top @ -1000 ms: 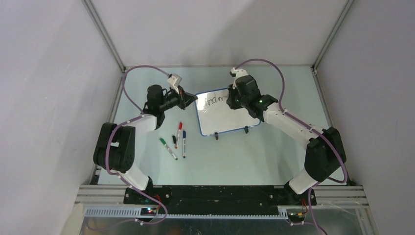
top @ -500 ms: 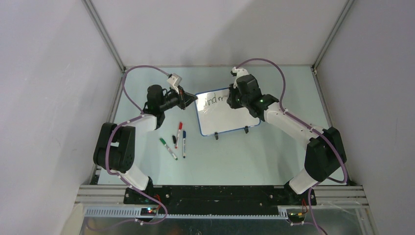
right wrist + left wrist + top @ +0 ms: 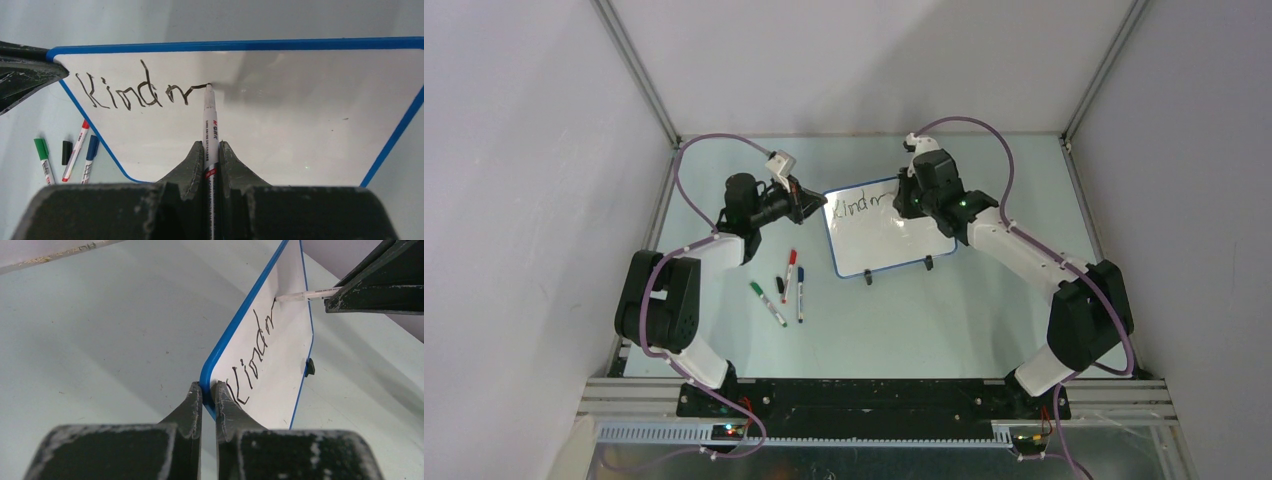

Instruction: Write a sentence on the whiteboard

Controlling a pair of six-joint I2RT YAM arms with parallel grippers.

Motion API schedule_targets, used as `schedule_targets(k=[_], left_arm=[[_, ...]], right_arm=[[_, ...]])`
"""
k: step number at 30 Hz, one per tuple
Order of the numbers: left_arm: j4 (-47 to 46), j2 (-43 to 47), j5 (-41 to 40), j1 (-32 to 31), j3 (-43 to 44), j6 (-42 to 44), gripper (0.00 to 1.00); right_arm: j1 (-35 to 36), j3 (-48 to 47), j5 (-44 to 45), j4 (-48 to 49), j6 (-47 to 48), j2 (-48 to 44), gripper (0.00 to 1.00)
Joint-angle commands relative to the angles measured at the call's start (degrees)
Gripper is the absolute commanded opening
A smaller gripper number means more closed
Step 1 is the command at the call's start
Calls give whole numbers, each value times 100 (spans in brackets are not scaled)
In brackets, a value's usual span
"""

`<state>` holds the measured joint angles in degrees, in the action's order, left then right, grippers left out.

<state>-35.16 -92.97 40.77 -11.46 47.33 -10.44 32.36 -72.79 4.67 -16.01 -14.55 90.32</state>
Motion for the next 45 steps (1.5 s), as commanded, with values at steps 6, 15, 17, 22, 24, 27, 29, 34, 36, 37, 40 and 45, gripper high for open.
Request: schedule_targets(k=[6, 15, 17, 22, 24, 27, 29, 34, 36, 37, 40, 45], left_arm=[[316, 55, -170, -58, -145, 428, 0], [325, 54, -175, -58, -137, 445, 0], [330, 55, -173, -58, -139, 448, 0], [334, 51, -169, -66, -136, 458, 0], [338, 53, -172, -71, -136, 463, 0], [341, 60, -170, -67, -141, 464, 0], [341, 62, -179, -67, -146, 464, 0], [343, 60, -184, -67, -146, 468, 0], [343, 60, -184, -72, -145, 472, 0], [343, 60, -184, -69, -145, 472, 0], [342, 63, -184, -72, -148, 472, 0], [342, 75, -180, -74, -148, 481, 0]], right_arm=[[-148, -168, 197, 121, -60, -123, 0], [-121, -331, -53, 115, -77, 16, 0], [-118, -332, -90, 123, -75, 20, 0], [-105, -358, -174, 119, -63, 44, 0], [-91, -365, -216, 119, -58, 65, 0], [-69, -360, -291, 108, -56, 102, 0], [-57, -361, -329, 98, -51, 114, 0], [-37, -358, -360, 38, -27, 125, 0], [-29, -360, -375, -7, -29, 133, 0], [-29, -359, -377, -25, -22, 134, 0], [-31, -358, -379, -114, -13, 155, 0], [-11, -359, -339, -325, 8, 177, 0]])
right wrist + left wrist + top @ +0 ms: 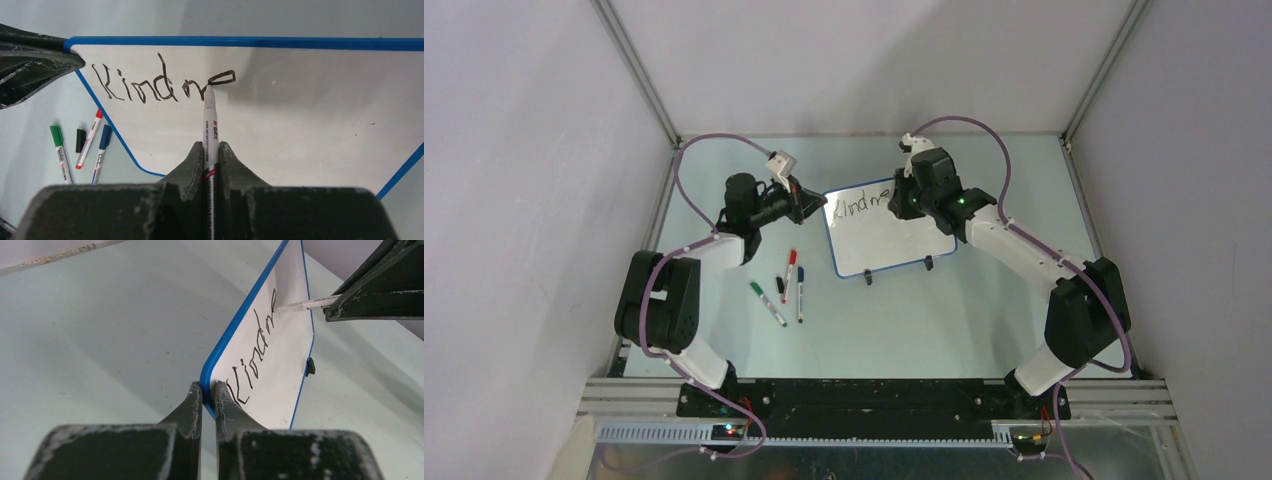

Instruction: Write a sentence on the whiteboard

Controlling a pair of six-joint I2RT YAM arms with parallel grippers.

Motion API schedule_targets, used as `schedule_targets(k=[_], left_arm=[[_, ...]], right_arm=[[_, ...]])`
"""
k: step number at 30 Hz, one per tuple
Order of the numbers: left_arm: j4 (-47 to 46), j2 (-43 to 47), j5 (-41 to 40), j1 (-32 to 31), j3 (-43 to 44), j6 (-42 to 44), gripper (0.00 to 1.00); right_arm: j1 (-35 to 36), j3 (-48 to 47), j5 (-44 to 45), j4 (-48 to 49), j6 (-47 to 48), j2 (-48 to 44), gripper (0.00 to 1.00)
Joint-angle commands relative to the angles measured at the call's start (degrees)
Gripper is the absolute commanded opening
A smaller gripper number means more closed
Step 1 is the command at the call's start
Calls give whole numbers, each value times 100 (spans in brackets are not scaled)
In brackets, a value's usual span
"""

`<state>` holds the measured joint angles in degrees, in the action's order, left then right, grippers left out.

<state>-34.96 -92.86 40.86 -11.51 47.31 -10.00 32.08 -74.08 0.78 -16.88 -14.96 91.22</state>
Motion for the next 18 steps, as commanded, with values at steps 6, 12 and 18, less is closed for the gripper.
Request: schedule_targets(k=[6, 12, 18], left_arm=[[331, 73, -191, -64, -153, 437, 0], [332, 75, -196, -68, -160, 446, 0], [331, 76, -209, -70, -161, 446, 0]], right_arm=[[14, -103, 227, -354, 88, -26, 0], [-29, -82, 385, -394, 83, -71, 0], [-101, -80, 467, -347, 18, -149, 0]])
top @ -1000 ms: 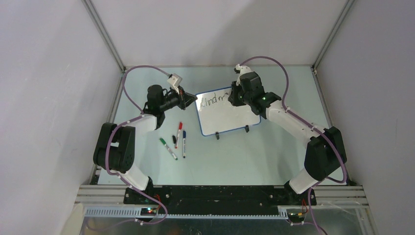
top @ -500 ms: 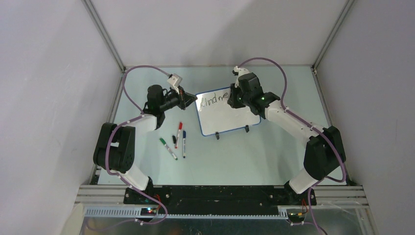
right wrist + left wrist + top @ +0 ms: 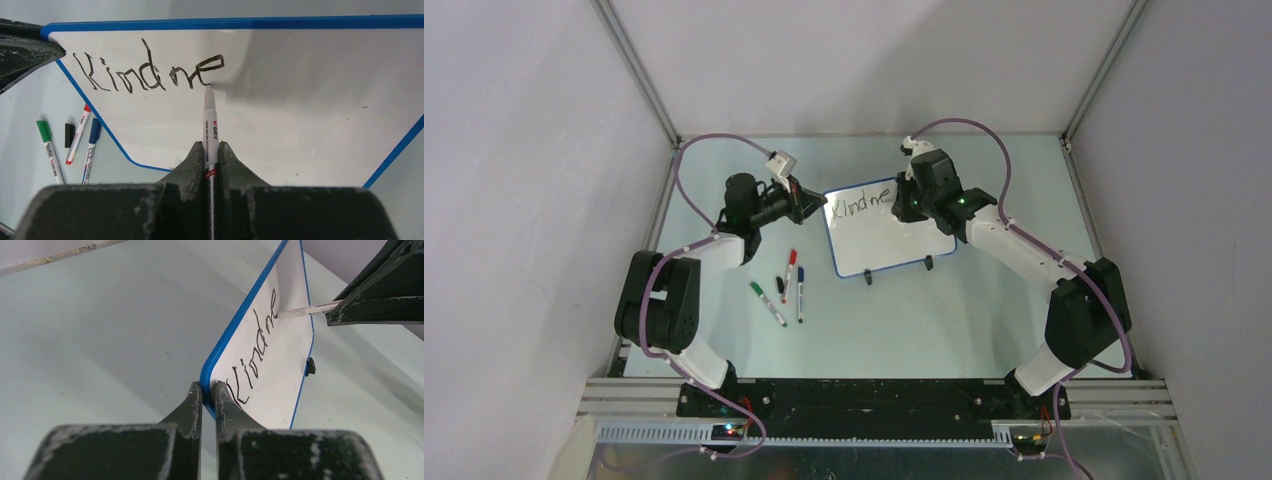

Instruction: Write a sentence on the whiteboard

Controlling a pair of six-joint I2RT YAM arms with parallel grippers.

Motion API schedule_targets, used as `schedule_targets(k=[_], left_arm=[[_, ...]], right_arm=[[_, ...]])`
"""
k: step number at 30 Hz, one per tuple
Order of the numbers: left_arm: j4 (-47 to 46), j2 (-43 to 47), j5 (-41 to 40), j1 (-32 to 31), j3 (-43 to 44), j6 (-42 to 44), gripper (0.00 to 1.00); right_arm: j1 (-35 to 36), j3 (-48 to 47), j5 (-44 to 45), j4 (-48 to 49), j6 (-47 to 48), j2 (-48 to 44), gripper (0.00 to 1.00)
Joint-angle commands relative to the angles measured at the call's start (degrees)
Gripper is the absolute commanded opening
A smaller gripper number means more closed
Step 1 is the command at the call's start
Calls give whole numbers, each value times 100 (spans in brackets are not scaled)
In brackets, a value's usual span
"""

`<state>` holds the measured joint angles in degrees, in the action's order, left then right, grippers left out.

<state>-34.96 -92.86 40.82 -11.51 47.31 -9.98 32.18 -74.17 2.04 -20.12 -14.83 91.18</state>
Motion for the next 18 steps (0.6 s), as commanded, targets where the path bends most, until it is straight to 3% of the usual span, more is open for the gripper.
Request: schedule_targets(k=[1, 18], left_arm=[[327, 80, -206, -69, -161, 444, 0], [340, 69, -202, -68, -151, 438, 0]], right_arm=[[-118, -73, 345, -12, -9, -149, 0], [-152, -72, -36, 134, 16, -549, 0]])
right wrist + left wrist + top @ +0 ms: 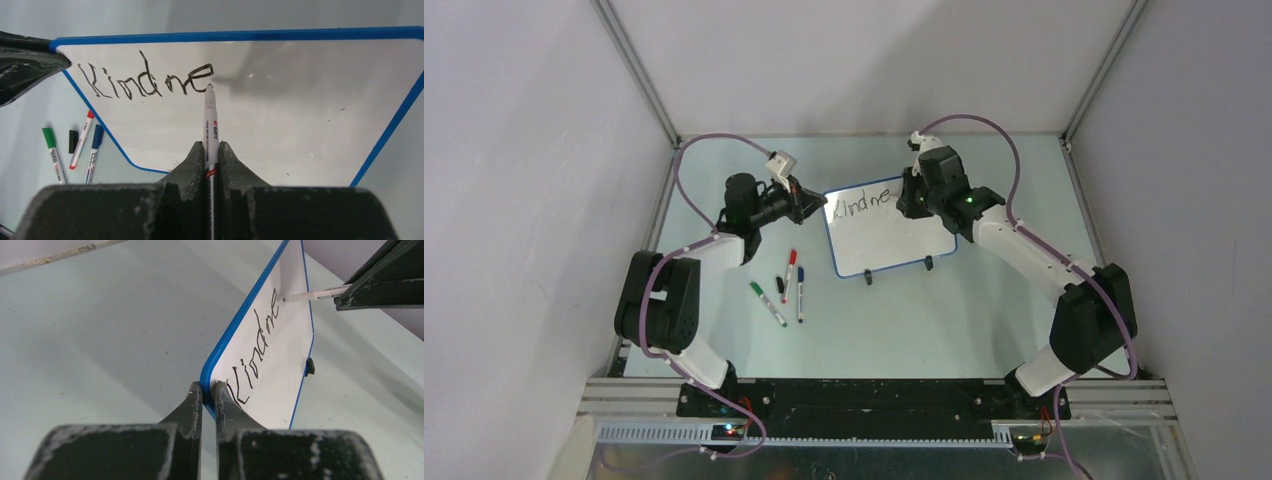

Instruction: Write a sentence on the whiteboard

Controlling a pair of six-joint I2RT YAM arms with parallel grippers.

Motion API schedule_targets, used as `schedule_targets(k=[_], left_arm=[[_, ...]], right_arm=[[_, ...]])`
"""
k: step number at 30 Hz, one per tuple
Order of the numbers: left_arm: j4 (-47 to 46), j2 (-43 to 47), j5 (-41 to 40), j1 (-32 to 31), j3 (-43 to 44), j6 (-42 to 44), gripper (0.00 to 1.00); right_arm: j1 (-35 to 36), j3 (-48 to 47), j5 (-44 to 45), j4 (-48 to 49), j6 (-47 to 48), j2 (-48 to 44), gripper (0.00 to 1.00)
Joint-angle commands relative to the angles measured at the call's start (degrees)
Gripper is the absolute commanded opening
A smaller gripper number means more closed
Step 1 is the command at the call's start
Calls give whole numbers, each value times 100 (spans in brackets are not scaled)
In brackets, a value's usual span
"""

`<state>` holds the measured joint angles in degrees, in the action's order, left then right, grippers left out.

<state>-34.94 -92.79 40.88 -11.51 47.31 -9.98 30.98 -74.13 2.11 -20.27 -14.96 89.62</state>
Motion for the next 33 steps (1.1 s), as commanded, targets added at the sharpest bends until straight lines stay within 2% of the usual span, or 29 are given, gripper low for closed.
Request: schedule_targets(k=[1, 33], left_arm=[[338, 70, -209, -64, -152, 443, 0], [365, 60, -210, -67, -135, 453, 0]], right_arm=[[-33, -76, -43, 138, 29, -444, 0], [-93, -81, 357, 387, 11, -115, 0]])
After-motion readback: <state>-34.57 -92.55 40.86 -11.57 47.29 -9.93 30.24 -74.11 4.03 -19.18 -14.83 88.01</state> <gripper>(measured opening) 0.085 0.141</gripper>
